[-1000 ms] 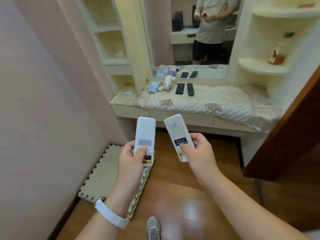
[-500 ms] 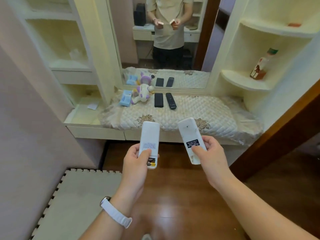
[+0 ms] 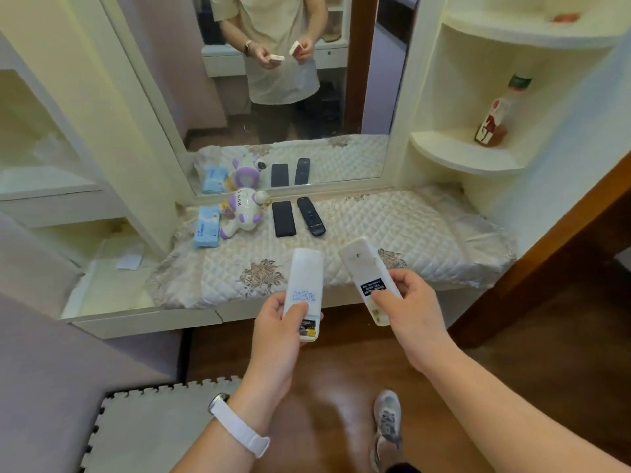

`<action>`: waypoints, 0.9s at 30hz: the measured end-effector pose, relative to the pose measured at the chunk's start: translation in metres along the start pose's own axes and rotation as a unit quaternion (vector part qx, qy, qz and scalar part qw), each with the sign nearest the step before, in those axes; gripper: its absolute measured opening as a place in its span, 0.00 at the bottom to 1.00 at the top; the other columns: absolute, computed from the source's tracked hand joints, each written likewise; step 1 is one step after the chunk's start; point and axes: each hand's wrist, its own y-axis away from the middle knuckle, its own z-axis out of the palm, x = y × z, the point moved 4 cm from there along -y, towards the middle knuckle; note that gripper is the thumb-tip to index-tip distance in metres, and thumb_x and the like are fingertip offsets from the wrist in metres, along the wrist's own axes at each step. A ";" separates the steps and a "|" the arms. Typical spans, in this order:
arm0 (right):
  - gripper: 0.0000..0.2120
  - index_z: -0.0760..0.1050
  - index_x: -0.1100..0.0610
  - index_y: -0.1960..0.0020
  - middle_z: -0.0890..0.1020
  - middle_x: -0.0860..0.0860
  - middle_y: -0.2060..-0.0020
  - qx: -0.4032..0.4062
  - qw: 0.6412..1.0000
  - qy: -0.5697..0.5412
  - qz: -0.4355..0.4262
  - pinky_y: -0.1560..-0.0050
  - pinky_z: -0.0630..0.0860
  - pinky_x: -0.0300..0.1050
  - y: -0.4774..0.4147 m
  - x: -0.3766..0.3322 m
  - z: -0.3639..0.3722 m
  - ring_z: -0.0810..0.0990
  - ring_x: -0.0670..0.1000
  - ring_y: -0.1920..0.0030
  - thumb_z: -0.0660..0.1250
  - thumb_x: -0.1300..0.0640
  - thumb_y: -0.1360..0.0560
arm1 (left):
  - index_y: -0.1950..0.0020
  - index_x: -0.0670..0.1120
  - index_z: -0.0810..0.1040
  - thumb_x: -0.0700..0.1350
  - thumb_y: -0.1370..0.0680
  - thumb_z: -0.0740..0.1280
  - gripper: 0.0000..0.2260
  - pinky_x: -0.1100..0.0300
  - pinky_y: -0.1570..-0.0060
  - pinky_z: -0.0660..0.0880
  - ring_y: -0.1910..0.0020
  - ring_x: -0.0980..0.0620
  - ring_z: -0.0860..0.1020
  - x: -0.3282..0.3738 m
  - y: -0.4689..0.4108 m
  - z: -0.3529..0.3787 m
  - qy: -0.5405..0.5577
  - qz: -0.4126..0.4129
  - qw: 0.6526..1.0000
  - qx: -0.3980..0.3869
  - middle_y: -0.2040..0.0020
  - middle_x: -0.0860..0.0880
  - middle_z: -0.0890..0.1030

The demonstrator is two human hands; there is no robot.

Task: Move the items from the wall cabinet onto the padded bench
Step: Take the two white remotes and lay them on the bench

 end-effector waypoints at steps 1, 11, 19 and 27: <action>0.11 0.77 0.51 0.48 0.84 0.51 0.55 -0.002 1.000 -0.004 0.004 0.58 0.81 0.51 -0.013 0.003 0.000 0.83 0.54 0.56 0.69 0.63 0.27 | 0.45 0.46 0.76 0.38 0.21 0.63 0.07 0.52 0.59 0.80 0.56 0.46 0.84 0.000 -0.009 0.006 -0.005 -0.004 1.000 0.001 0.54 0.45 0.85; 0.11 0.76 0.51 0.45 0.83 0.50 0.53 -0.058 0.996 -0.044 0.056 0.63 0.77 0.43 -0.187 0.010 -0.023 0.83 0.51 0.54 0.68 0.62 0.26 | 0.47 0.45 0.76 0.37 0.21 0.63 0.06 0.55 0.64 0.79 0.58 0.45 0.84 0.022 -0.127 0.108 -0.047 -0.027 0.997 0.063 0.53 0.43 0.84; 0.10 0.75 0.50 0.49 0.83 0.51 0.53 -0.097 0.992 -0.032 0.081 0.60 0.80 0.49 -0.295 0.020 -0.050 0.83 0.53 0.55 0.68 0.63 0.26 | 0.47 0.43 0.76 0.37 0.22 0.63 0.06 0.54 0.62 0.77 0.58 0.46 0.81 0.026 -0.206 0.184 -0.031 -0.060 0.991 0.113 0.51 0.41 0.83; 0.10 0.73 0.51 0.47 0.81 0.49 0.51 -0.106 0.985 -0.019 0.137 0.56 0.80 0.51 -0.354 0.047 -0.035 0.82 0.52 0.54 0.67 0.64 0.24 | 0.47 0.45 0.76 0.38 0.22 0.63 0.06 0.57 0.64 0.75 0.59 0.47 0.79 0.010 -0.267 0.199 -0.012 -0.117 0.981 0.157 0.51 0.43 0.82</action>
